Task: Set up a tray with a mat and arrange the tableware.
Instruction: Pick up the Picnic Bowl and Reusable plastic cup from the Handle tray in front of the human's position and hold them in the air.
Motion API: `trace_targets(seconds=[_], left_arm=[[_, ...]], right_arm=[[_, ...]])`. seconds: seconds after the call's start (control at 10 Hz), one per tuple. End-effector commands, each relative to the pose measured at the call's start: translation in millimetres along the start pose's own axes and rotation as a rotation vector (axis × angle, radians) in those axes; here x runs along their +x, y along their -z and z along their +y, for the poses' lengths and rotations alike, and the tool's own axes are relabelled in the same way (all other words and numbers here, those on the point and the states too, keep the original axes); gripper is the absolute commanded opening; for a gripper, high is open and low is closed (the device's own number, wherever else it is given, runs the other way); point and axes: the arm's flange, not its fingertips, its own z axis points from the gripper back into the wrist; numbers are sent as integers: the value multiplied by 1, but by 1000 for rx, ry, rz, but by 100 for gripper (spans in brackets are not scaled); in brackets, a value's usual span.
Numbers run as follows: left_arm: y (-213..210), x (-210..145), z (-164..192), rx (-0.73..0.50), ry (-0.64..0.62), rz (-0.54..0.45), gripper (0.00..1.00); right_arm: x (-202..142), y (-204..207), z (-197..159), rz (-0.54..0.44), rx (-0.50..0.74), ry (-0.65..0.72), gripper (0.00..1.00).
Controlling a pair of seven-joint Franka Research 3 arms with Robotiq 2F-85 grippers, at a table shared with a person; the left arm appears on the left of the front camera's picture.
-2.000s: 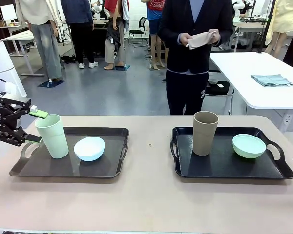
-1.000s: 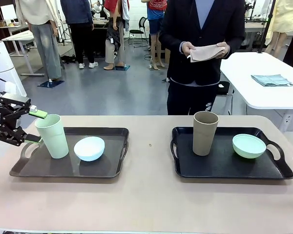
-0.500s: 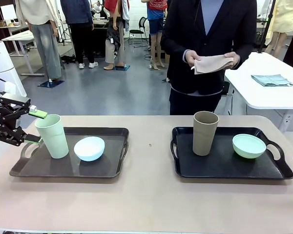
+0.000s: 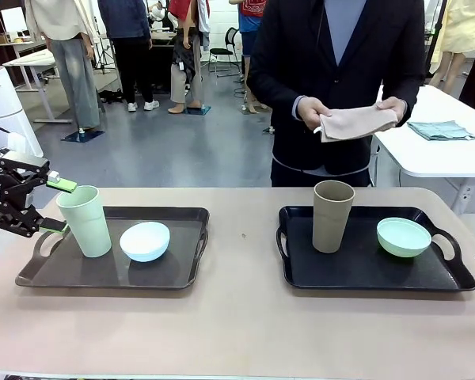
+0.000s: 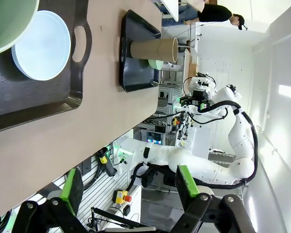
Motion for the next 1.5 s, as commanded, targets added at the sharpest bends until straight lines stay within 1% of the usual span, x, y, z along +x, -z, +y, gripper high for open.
trace_targets(seconds=[0.0, 1.4], left_arm=[[-1, 0, -2, -18, 22, -9, 100], [-1, 0, -2, -18, 22, -9, 100]], right_arm=[[-4, -1, 0, 9, -7, -5, 100], [-4, -1, 0, 9, -7, -5, 100]])
